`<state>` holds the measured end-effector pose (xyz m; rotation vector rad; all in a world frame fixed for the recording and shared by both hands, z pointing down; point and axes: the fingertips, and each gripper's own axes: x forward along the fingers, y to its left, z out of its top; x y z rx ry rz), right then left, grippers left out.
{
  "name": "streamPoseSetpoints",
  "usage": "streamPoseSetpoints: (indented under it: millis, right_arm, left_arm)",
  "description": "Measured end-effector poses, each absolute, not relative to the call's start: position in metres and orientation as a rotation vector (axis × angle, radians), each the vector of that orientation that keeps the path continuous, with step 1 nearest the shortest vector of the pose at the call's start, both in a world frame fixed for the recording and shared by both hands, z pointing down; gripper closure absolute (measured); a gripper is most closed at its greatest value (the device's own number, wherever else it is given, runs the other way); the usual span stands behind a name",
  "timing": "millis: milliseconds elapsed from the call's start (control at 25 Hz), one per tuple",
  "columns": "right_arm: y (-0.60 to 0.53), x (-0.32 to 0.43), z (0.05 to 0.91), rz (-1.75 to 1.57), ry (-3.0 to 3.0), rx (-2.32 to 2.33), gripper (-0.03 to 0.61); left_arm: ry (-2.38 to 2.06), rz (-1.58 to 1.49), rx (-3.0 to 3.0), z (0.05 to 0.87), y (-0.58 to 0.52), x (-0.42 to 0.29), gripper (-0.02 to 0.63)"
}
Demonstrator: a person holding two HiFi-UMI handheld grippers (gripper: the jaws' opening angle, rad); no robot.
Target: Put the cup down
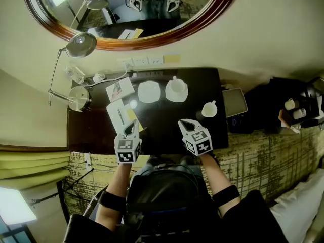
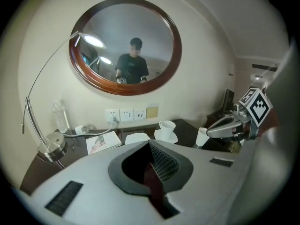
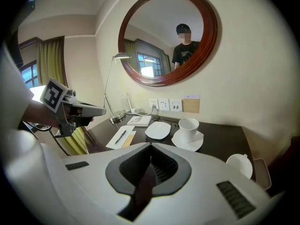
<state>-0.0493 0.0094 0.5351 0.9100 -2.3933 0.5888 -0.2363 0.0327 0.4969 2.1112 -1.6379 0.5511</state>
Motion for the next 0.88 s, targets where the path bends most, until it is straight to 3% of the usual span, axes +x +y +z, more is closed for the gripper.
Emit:
streamPoseSetpoints:
  millis: [720,880]
  right_arm:
    - [0.006,-0.063,0.547,0.618,-2.372,0.918,0.575]
    - [-0.008,-0.059,0.560,0.597,-2.319,1.022,0.541]
  left_arm:
    - [-1.598,0.470,2.117,0.501,0.030,-0.237,0.611]
    - [-1.575,0.478,2.117,0.504,0.026,-0.234,0.611]
